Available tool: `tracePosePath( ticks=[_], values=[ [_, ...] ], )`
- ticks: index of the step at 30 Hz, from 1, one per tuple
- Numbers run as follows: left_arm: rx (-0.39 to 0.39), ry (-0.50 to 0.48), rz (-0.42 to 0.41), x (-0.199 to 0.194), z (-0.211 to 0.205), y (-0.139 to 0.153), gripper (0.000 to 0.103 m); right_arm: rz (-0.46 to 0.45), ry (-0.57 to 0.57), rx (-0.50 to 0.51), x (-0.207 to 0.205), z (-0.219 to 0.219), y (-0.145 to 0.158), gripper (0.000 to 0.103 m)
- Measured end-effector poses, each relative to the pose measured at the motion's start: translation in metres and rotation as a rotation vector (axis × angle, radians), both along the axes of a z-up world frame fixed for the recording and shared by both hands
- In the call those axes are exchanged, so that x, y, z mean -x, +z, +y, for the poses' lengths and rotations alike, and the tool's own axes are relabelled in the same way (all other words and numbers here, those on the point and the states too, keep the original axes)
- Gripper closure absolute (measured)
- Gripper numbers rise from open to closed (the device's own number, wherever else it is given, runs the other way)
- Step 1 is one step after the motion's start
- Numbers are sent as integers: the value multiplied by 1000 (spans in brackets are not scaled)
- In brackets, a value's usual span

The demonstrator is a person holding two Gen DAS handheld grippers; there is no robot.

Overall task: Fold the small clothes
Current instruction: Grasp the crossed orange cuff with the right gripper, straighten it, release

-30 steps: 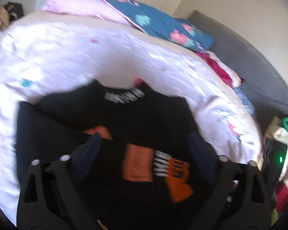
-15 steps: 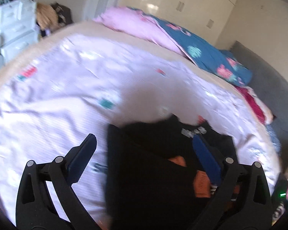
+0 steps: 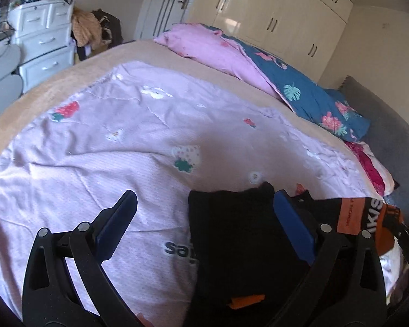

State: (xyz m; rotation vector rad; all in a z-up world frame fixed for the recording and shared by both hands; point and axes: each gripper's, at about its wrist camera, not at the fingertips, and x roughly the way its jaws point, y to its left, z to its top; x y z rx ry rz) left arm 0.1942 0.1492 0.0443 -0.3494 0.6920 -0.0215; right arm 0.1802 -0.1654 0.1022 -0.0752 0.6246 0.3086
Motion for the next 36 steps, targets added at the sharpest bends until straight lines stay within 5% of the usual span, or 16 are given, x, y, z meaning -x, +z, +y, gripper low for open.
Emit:
tracePosePath(
  ticks=[28, 36],
  values=[
    [-76, -281, 150, -23, -95, -57, 9, 197, -205, 55, -16, -43, -95, 92],
    [-72, -299, 163, -23, -96, -60, 9, 183, -243, 93, -16, -40, -96, 68]
  ],
)
